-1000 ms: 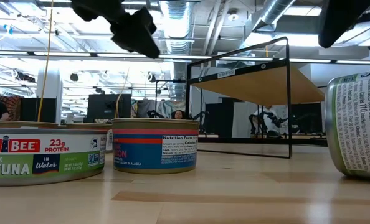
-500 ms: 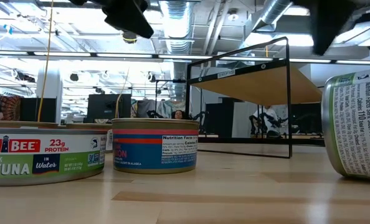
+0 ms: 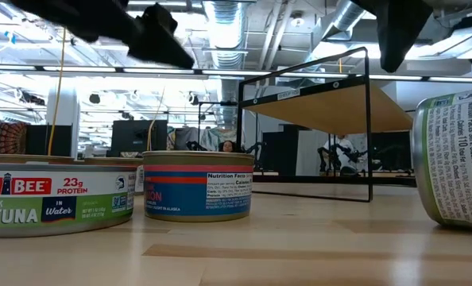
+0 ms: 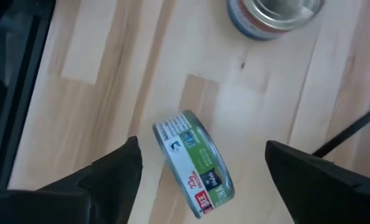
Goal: Stack canned seafood by type on shelf
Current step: Put the green tuna can on the shelf
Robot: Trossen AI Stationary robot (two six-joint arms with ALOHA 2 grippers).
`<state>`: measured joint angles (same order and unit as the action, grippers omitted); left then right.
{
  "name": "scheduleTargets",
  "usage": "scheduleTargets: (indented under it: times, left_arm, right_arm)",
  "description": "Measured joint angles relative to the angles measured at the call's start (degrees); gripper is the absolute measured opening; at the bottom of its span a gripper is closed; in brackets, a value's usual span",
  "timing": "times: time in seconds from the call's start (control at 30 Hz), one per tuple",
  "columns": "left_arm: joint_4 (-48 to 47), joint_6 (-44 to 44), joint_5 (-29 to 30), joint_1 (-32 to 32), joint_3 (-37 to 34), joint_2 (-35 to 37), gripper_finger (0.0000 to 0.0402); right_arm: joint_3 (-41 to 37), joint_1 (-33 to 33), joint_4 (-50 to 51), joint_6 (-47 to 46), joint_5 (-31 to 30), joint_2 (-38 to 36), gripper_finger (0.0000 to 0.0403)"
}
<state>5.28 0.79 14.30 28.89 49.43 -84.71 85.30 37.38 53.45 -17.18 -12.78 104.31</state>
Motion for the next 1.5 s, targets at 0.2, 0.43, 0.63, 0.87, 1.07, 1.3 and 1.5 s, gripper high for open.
scheduleTargets:
  times: [0.2,0.43,0.63,0.87,1.07,1.3,1.5]
  left_arm:
    - [5.3,1.5,1.4,0.8,-2.4,2.0,0.0293]
    - [11.2,-0.8,3.5,0.8,-7.3,1.9,0.0293]
    - [10.8,-0.9,3.2,0.8,-7.3,2.0,0.0293]
    - [10.4,-0.8,3.1,0.8,-7.3,2.0,0.0293]
    - [10.2,0.0,4.2,0.8,-7.3,2.0,0.0293]
    - [9.9,-0.5,4.0,0.7,-7.3,1.9,0.0293]
    - [8.1,-1.9,2.8,0.7,-6.2,1.9,0.0293]
  right_arm:
    - [-3.0,0.2,-1.3,7.5,-0.3,0.0,0.0351]
    - [-3.3,0.5,-1.3,12.8,-0.6,0.1,0.0325]
    - [-5.4,0.4,-2.8,12.9,-0.6,0.0,0.0311]
    - [-8.7,0.5,-5.6,12.8,-0.6,0.1,0.0311]
    - [-11.0,0.5,-6.7,13.2,-0.5,0.1,0.0301]
    - [-11.7,0.5,-6.6,13.2,-0.5,0.1,0.0232]
    - [-11.1,0.5,-6.0,13.2,1.0,-0.1,0.0159]
